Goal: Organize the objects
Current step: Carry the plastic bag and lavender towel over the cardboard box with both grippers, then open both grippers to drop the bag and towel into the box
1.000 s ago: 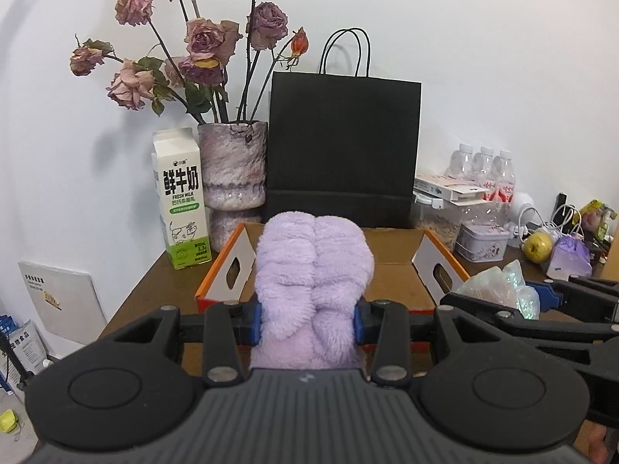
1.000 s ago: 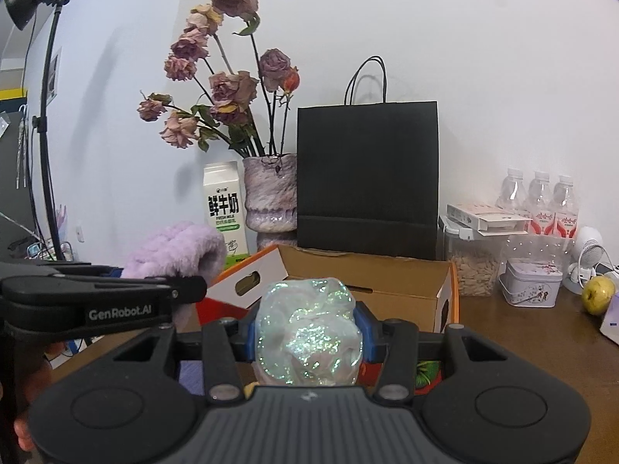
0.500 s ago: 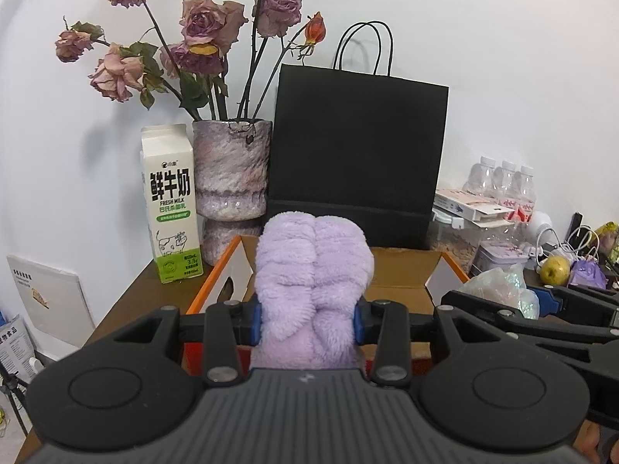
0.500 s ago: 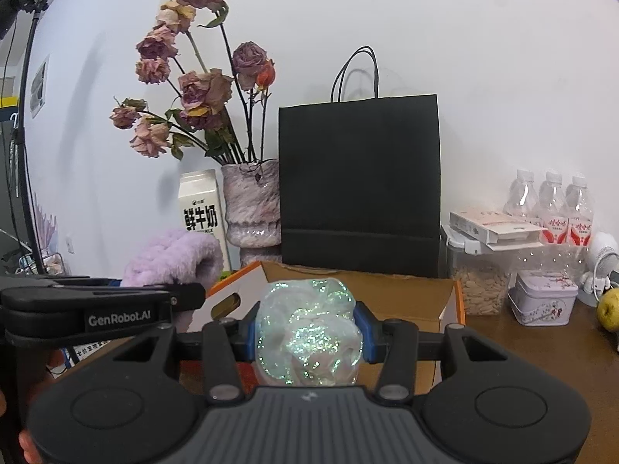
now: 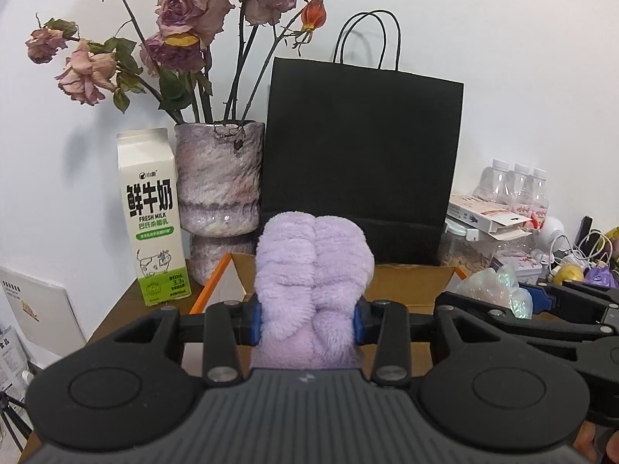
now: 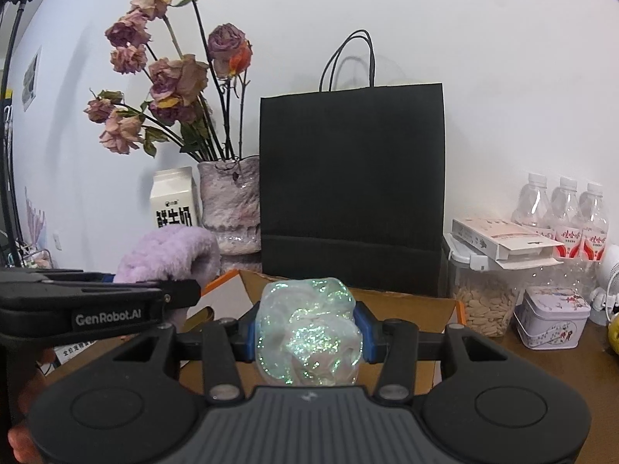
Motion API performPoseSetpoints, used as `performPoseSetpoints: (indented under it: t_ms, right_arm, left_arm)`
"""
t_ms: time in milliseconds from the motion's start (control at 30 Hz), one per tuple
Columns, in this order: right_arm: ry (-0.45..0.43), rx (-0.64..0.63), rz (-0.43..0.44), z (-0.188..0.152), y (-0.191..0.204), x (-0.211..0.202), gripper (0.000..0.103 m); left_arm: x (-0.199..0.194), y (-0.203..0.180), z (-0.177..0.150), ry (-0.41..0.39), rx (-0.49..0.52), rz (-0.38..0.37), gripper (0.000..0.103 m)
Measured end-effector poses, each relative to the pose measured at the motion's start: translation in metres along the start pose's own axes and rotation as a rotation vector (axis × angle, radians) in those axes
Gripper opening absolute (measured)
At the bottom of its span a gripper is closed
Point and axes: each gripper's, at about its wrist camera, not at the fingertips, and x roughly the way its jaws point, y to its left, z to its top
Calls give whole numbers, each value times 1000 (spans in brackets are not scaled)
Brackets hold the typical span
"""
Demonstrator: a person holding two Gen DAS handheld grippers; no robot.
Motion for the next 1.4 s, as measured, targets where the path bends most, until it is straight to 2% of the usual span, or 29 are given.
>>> performPoseSetpoints:
  t_ms: [333,900,1233,1333,1400]
  right_arm:
    - [28,-13,-11,5,-10,27,46]
    - [122,-13,-52,-4,-22,68,46]
    - [171,2,-62,-16,-28,82,47]
    - [183,4,-62,-18,-28,84,48]
    - [191,3,-60,-19,-28,85,49]
  left_arm:
    - [26,-2,5,8,16,3,41]
    - [72,3,1,90,14,25,41]
    - [85,2,-11,138,22,37,41]
    - [87,1,-13,148,28,39,43]
    - [86,0,-14,142,31,42,51]
